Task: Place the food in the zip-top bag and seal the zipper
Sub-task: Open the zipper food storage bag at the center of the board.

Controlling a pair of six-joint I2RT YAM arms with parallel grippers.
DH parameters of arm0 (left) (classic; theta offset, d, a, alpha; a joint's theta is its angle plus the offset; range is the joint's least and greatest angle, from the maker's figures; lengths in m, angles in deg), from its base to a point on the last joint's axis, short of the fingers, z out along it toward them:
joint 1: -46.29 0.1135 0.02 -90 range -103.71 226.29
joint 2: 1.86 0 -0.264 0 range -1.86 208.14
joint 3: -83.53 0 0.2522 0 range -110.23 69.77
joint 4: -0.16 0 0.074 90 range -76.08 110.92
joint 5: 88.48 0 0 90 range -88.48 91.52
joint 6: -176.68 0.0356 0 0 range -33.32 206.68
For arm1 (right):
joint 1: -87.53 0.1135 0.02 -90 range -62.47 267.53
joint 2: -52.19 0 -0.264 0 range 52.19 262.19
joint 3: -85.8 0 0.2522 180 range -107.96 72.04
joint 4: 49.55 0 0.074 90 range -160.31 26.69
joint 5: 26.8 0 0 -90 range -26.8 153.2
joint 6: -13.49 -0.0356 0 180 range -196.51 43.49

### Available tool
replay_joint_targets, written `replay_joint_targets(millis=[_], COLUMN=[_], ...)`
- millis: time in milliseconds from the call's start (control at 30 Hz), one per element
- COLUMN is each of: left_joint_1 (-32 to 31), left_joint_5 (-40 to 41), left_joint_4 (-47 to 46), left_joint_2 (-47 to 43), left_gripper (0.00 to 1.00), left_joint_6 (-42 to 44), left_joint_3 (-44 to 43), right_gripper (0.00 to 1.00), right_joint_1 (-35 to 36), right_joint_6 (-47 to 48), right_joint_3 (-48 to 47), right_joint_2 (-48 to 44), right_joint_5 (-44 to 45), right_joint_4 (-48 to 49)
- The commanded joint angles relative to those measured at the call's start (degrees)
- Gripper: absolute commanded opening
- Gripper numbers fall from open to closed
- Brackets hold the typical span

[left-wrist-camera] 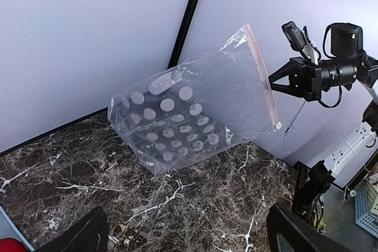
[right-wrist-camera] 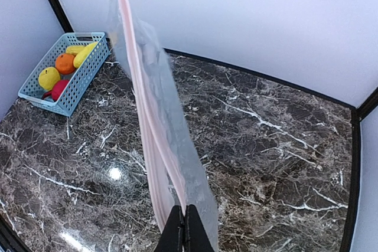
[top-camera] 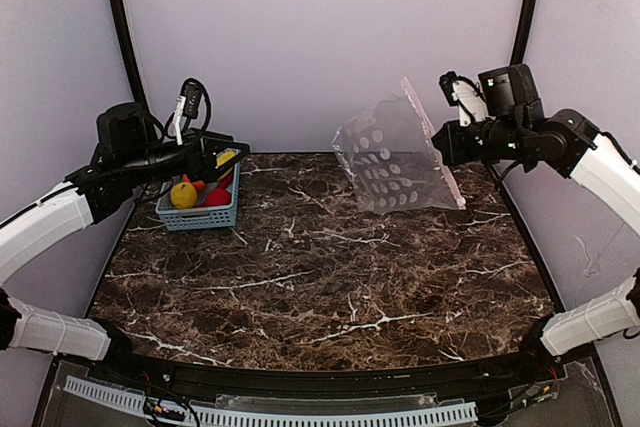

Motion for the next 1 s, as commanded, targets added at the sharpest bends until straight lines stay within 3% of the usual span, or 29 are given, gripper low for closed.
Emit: replay_joint_targets(millis=[0, 233, 567, 967], left_joint_1=[0.25, 0.06, -6.26, -12.03], left_joint_5=[0.52, -2.05, 3.87, 6.61], left_joint_4=[0.95, -5.49, -18.07, -27.73], left_joint_2=[-0.48, -1.29, -0.68, 5.96], left_gripper=[0.93, 0.92, 0.9, 0.9], left_joint_6=[-1.92, -12.16, -26.11, -34.54], left_joint_3=[-1.28, 2.0, 16.2, 24.76], right_gripper=[0.0, 0.0, 0.0, 0.0], right_joint_1=[-0.18, 1.72, 12.07, 14.91], right_joint_6=[1.76, -2.69, -12.36, -17.2], right_joint_3=[-3.99, 0.38, 6.5, 5.98], right_joint_2=[-1.68, 3.07, 17.77, 25.26], right_joint_5=[1.11, -9.51, -22.63, -27.45], right_joint_4=[-4.8, -0.09, 21.64, 32.42])
